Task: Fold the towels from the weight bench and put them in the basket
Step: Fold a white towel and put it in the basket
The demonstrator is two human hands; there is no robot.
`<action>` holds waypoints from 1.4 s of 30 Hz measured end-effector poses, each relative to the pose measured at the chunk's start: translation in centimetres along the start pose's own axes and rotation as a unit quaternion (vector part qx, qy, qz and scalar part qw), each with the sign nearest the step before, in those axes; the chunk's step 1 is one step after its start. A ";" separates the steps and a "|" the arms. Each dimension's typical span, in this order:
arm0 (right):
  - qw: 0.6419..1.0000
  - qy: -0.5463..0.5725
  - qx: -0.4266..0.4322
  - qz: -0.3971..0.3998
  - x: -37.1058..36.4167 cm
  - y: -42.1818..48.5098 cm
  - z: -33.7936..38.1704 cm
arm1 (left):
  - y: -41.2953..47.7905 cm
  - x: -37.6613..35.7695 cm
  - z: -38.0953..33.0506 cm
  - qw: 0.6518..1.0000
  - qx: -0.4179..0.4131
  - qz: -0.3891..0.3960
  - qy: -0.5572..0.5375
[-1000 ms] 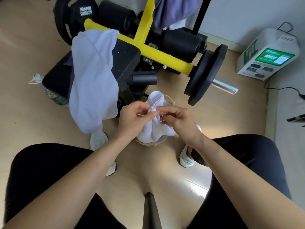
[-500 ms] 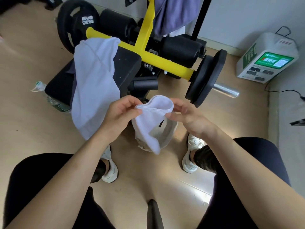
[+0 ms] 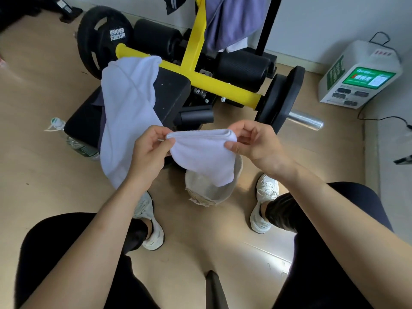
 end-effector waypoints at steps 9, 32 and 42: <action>0.999 -0.023 0.031 0.020 -0.8 -0.3 -1.9 | -1.5 -4.2 -1.2 0.954 -0.129 0.203 0.177; 0.934 -0.242 -0.246 0.092 1.9 -3.5 -14.5 | 0.1 0.6 0.3 0.998 -0.039 -0.046 0.024; 0.960 0.097 -0.223 -0.141 6.8 -2.7 -12.0 | 1.4 2.9 3.2 0.982 0.066 -0.175 -0.011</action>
Point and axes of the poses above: each hand's wrist, its own y-axis towards the middle knuckle, its own x-axis out of the back of the hand, z = x × y, the point moved 5 cm from there along y, towards the middle knuckle, and after that the axes turned 4 degrees about y, right-handed, at the moved point
